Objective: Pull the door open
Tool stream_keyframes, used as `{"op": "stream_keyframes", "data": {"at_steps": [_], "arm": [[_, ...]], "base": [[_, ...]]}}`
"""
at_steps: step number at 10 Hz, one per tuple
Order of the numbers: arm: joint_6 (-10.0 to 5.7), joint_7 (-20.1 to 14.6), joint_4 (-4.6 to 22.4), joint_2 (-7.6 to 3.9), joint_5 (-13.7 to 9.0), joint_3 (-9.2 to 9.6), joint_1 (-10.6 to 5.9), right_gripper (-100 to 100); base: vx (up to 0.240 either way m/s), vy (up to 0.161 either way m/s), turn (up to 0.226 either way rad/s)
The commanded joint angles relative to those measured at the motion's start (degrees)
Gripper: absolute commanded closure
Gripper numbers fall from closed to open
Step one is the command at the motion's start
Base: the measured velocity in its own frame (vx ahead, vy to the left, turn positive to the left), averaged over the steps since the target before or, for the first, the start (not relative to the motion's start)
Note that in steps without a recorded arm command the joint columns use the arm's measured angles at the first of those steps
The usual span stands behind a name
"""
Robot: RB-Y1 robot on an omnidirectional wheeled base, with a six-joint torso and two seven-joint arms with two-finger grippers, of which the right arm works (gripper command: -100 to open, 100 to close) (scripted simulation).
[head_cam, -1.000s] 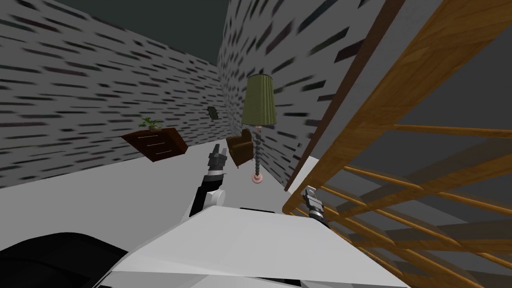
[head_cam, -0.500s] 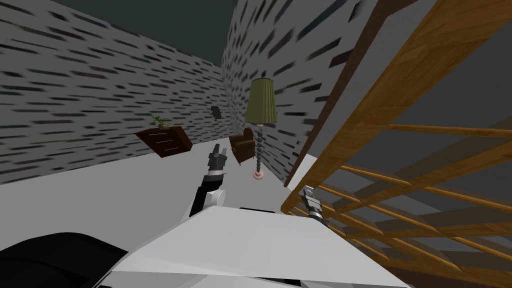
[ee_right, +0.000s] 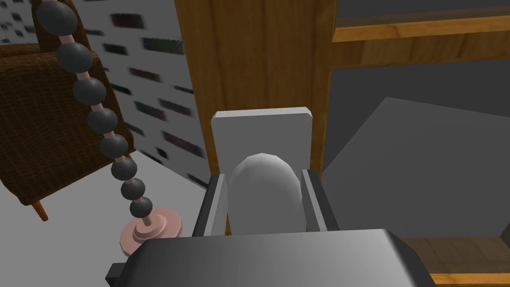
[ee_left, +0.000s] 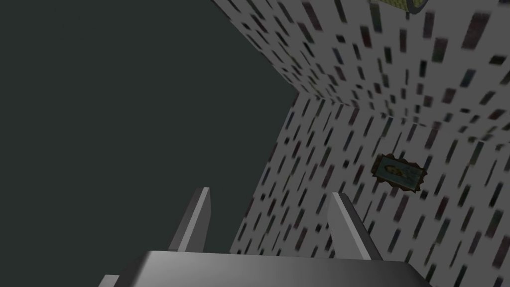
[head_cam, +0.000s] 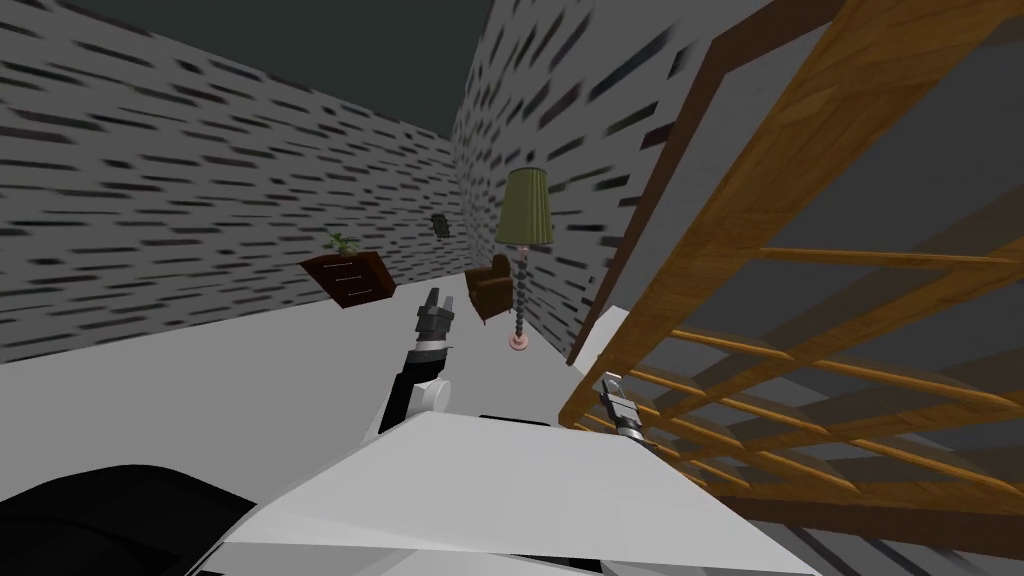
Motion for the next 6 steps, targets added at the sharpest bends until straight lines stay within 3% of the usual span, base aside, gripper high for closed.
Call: {"op": "stream_keyframes", "data": {"at_steps": [1, 6], "arm": [[0.0, 0.0, 0.0, 0.0, 0.0, 0.0, 0.0, 100], [-3.61, -3.4, 0.1, -2.56, 2.1, 3.49, 2.17, 100]], "base": [[-0.118, 0.004, 0.017], [-0.21, -0.037, 0.108]]}}
